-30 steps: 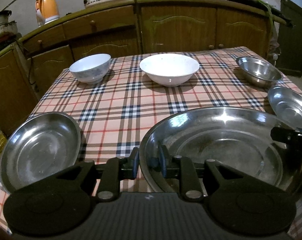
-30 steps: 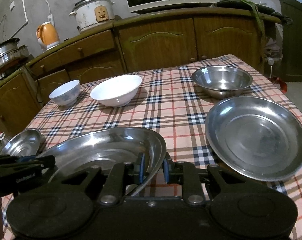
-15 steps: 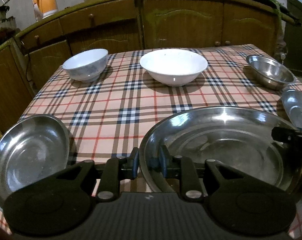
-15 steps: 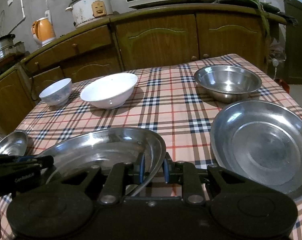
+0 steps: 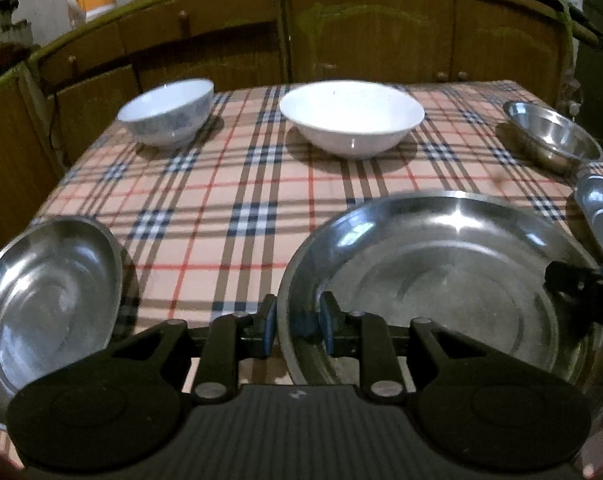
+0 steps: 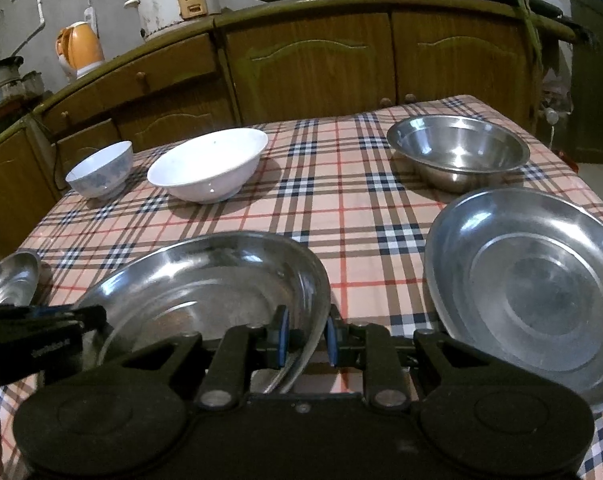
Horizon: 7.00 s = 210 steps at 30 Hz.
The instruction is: Organize plates and bowls
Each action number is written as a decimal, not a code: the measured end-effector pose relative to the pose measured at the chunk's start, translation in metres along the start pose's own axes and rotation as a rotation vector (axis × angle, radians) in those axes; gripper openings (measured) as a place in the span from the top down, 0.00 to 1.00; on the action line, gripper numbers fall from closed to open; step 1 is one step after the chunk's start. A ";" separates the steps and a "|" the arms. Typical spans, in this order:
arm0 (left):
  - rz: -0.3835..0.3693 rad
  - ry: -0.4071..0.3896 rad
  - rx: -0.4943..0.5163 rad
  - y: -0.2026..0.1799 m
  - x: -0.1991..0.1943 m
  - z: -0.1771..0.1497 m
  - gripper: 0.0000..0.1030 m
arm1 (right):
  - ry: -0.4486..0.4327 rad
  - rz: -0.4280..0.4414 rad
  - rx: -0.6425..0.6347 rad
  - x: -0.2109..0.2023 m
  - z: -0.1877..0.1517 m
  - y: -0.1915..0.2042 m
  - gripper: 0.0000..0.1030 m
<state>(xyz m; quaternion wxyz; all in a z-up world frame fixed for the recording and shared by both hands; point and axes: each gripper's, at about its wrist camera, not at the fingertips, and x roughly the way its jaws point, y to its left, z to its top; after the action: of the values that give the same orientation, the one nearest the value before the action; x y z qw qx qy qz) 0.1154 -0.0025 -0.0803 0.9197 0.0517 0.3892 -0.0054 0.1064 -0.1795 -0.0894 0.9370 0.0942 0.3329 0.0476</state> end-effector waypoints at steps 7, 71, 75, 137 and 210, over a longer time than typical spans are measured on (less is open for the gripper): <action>-0.004 0.021 -0.015 0.003 -0.001 -0.002 0.73 | 0.003 -0.032 0.005 -0.001 -0.001 -0.002 0.72; -0.212 -0.097 0.032 -0.100 -0.146 0.009 0.16 | -0.135 -0.142 0.185 -0.192 -0.023 -0.083 0.23; -0.225 -0.102 0.053 -0.110 -0.143 0.009 0.16 | -0.150 -0.157 0.186 -0.191 -0.021 -0.096 0.23; -0.232 -0.008 0.169 -0.216 0.014 0.034 0.33 | 0.063 -0.113 0.224 -0.011 0.035 -0.260 0.23; -0.376 -0.269 0.113 -0.164 -0.155 0.048 0.77 | -0.350 -0.280 0.193 -0.239 0.045 -0.171 0.77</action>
<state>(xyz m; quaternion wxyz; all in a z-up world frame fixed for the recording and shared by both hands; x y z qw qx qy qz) 0.0340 -0.1751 0.0491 0.9417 0.0286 0.2648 -0.2055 -0.0452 -0.3899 0.0561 0.9646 0.1430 0.1781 -0.1319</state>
